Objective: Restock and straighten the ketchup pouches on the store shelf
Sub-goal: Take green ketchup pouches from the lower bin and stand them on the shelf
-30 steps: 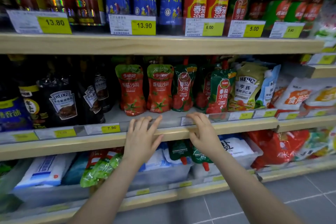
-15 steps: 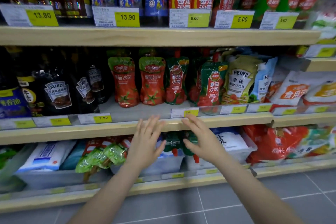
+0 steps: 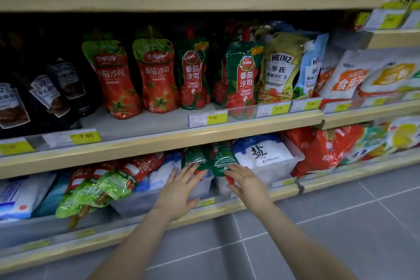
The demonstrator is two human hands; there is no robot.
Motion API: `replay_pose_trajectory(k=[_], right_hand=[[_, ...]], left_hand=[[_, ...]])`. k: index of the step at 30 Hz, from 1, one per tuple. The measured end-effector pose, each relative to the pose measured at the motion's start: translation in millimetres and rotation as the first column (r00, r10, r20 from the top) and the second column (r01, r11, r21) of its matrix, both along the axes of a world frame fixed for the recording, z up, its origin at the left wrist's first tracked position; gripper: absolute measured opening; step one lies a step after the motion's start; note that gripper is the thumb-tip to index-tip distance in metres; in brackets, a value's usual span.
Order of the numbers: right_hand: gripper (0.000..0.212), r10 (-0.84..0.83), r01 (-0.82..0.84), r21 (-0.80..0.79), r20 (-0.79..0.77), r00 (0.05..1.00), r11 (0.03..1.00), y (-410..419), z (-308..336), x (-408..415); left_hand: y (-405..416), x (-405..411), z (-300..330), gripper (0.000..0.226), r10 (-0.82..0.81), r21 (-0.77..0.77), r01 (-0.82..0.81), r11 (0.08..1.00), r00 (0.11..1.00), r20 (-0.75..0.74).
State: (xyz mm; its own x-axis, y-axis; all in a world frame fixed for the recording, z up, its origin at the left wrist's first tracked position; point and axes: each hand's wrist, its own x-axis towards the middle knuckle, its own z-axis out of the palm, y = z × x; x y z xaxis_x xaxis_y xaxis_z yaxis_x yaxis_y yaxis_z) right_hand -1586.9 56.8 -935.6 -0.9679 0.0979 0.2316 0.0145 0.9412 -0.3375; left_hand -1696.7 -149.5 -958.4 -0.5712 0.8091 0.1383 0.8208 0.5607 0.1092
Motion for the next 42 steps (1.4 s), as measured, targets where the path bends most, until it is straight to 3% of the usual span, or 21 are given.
replay_pose_trajectory(k=[5,9,12,14,16,19,22,26,29,32,37,39,42], right_hand=[[0.029,-0.083,0.072,-0.143,-0.068,0.994,0.987,1,21,17],[0.031,-0.053,0.046,-0.122,-0.057,0.997,0.991,6,52,36],[0.03,-0.036,0.028,-0.107,-0.069,0.997,0.994,6,80,45],[0.028,-0.031,0.022,-0.105,-0.079,0.996,0.994,7,98,49],[0.024,-0.018,0.008,-0.102,-0.103,0.994,0.995,11,112,52],[0.019,0.027,-0.046,-0.133,-0.141,0.99,0.99,12,128,51],[0.018,-0.001,-0.044,-0.261,-0.17,0.985,0.964,12,137,47],[0.01,-0.053,-0.083,-0.5,-0.252,0.966,0.862,13,155,35],[0.011,-0.042,-0.144,-0.629,-0.271,0.962,0.764,5,165,23],[0.011,-0.063,-0.136,-0.733,-0.237,0.969,0.667,1,162,20],[0.037,-0.099,-0.099,-0.89,-0.159,0.982,0.445,4,137,31],[0.026,-0.104,-0.067,-0.908,-0.12,0.987,0.413,0,123,31],[0.013,-0.201,0.003,-0.925,-0.079,0.976,0.38,1,126,27]], left_hand=[[4,8,11,0.077,0.003,0.083,-0.007,0.997,0.999,0.048],[31,14,35,0.082,-0.101,0.245,0.072,0.967,0.989,0.108],[59,18,47,0.085,-0.13,0.342,0.042,0.939,0.962,0.239],[70,17,51,0.08,-0.112,0.407,-0.026,0.913,0.943,0.312],[80,14,52,0.072,-0.083,0.406,-0.046,0.913,0.953,0.292],[88,15,54,0.05,-0.096,0.496,-0.095,0.863,0.934,0.345],[90,13,58,0.039,-0.104,0.554,-0.139,0.821,0.917,0.385],[84,7,74,0.03,-0.137,0.567,-0.158,0.808,0.886,0.442],[80,15,85,0.037,-0.239,0.48,-0.082,0.874,0.787,0.57],[76,23,83,0.04,-0.222,0.397,-0.079,0.915,0.721,0.656],[67,29,86,0.03,-0.212,0.448,-0.174,0.877,0.696,0.686],[66,33,91,0.033,-0.228,0.472,-0.196,0.859,0.68,0.697],[60,38,90,0.055,-0.241,0.446,-0.197,0.873,0.622,0.745]])
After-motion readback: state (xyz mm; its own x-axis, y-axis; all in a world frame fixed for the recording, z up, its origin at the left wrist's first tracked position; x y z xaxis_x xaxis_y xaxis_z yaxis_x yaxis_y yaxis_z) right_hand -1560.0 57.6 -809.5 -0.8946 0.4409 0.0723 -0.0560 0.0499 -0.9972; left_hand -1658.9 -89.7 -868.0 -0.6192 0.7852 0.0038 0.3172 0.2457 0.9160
